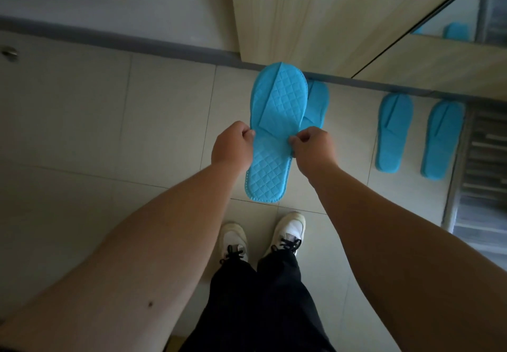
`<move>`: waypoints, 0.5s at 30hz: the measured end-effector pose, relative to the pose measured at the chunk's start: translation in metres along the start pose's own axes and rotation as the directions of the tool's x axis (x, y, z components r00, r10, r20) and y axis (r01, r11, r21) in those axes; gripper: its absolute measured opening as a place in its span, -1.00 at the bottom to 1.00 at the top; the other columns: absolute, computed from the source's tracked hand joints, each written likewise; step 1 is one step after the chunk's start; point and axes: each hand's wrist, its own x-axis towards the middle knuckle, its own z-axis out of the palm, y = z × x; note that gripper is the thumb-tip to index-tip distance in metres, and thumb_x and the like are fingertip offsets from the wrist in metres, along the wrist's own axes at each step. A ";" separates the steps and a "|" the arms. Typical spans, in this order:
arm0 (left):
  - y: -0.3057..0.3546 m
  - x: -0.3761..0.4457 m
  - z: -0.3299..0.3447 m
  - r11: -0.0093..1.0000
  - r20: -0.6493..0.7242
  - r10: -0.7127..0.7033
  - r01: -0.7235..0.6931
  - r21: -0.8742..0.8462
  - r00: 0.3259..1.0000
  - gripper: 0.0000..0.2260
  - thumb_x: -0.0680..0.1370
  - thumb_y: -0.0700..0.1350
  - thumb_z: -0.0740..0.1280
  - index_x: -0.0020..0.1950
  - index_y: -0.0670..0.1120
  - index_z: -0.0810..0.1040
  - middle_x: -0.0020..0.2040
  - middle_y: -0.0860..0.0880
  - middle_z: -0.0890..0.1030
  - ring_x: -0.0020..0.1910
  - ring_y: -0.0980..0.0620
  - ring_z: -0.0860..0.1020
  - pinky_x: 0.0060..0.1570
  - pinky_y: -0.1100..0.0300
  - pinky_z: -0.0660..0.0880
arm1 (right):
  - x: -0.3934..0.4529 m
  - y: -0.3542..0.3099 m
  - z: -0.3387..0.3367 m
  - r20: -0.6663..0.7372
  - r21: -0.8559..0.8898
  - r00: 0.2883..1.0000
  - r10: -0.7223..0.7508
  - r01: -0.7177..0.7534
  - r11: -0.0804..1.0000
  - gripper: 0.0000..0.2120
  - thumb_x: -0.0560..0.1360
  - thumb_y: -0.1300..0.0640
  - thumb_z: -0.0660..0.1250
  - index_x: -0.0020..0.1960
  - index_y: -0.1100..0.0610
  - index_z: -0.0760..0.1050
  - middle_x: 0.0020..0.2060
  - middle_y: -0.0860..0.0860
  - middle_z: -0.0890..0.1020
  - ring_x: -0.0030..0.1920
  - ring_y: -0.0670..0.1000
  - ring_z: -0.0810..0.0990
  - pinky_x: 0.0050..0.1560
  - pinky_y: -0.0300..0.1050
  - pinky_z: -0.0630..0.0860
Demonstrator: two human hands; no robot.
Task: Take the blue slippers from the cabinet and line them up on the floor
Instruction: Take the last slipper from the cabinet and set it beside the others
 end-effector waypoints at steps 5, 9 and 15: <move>-0.007 0.012 0.012 1.000 -0.017 -0.029 0.029 -0.003 0.999 -0.82 0.62 -0.07 0.17 -0.08 -0.10 0.51 -0.27 0.01 0.51 -0.30 0.04 0.45 -0.37 0.21 0.34 | 0.017 0.006 0.010 0.015 -0.051 1.000 -0.012 0.012 0.999 -0.89 0.51 0.11 0.32 -0.11 0.14 0.56 -0.20 0.07 0.65 -0.14 0.13 0.61 -0.07 0.08 0.60; -0.013 0.030 0.019 0.999 -0.013 -0.041 0.041 0.003 0.999 -0.82 0.62 -0.06 0.16 -0.08 -0.08 0.49 -0.28 0.04 0.49 -0.31 0.07 0.44 -0.37 0.22 0.34 | 0.036 0.010 0.017 0.040 -0.095 0.999 -0.017 0.021 0.995 -0.88 0.52 0.09 0.29 -0.11 0.12 0.55 -0.22 0.06 0.65 -0.17 0.10 0.61 -0.14 0.03 0.60; -0.035 0.075 0.034 0.999 -0.005 -0.050 0.050 0.005 0.999 -0.80 0.62 -0.05 0.16 -0.06 -0.11 0.52 -0.21 -0.03 0.56 -0.25 0.01 0.49 -0.33 0.15 0.38 | 0.079 0.012 0.052 0.045 -0.134 0.999 -0.001 0.007 0.991 -0.84 0.51 0.10 0.23 -0.15 0.13 0.55 -0.22 0.05 0.66 -0.25 0.07 0.59 -0.36 -0.14 0.45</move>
